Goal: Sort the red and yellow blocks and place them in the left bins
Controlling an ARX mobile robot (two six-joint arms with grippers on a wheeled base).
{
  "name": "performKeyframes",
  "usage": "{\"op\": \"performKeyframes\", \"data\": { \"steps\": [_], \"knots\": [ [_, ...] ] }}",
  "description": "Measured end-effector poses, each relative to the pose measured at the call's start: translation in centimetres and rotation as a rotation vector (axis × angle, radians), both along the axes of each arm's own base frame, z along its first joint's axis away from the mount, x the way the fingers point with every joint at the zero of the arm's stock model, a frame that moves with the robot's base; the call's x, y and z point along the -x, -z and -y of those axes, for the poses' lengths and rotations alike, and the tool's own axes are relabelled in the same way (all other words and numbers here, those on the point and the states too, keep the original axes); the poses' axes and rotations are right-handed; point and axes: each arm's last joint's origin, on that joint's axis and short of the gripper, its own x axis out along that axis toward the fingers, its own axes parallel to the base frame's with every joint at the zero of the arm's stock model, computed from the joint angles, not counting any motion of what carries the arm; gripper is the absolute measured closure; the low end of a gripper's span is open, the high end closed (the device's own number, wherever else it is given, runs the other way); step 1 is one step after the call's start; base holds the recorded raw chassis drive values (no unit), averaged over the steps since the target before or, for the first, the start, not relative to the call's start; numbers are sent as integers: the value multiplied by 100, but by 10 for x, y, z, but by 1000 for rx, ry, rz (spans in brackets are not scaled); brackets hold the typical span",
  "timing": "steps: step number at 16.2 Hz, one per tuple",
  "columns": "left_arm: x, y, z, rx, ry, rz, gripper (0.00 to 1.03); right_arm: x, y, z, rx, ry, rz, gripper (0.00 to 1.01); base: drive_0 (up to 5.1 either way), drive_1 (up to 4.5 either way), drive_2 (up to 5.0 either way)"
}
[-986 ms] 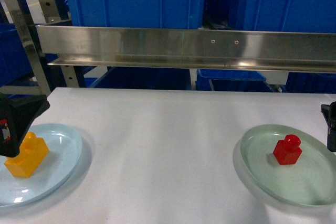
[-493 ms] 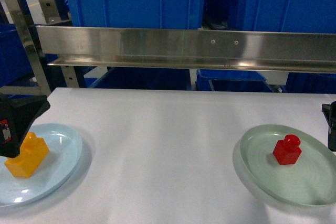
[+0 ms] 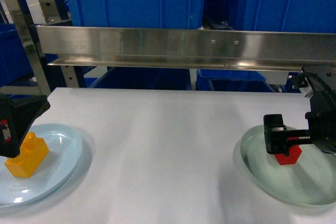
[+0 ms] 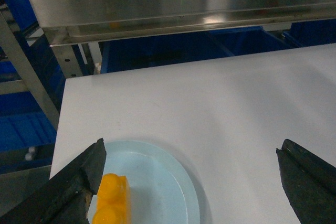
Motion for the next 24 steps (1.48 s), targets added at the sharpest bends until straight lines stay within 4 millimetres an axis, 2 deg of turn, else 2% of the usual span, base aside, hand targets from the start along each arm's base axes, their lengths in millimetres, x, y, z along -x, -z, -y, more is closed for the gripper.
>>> {"op": "performKeyframes", "data": {
  "steps": [8, 14, 20, 21, 24],
  "knots": [
    [0, 0, 0, 0, 0, 0, 5, -1, 25, 0, 22, -3, -31, 3, 0, 0, 0],
    [0, 0, 0, 0, 0, 1, 5, 3, 33, 6, 12, 26, -47, 5, 0, 0, 0],
    [0, 0, 0, 0, 0, 0, 5, 14, 46, 2, 8, 25, -48, 67, 0, 0, 0],
    [0, 0, 0, 0, 0, 0, 5, 14, 46, 2, 6, 25, -39, 71, 0, 0, 0],
    [0, 0, 0, 0, 0, 0, 5, 16, 47, 2, -1, 17, -29, 72, 0, 0, 0]
  ]
}}
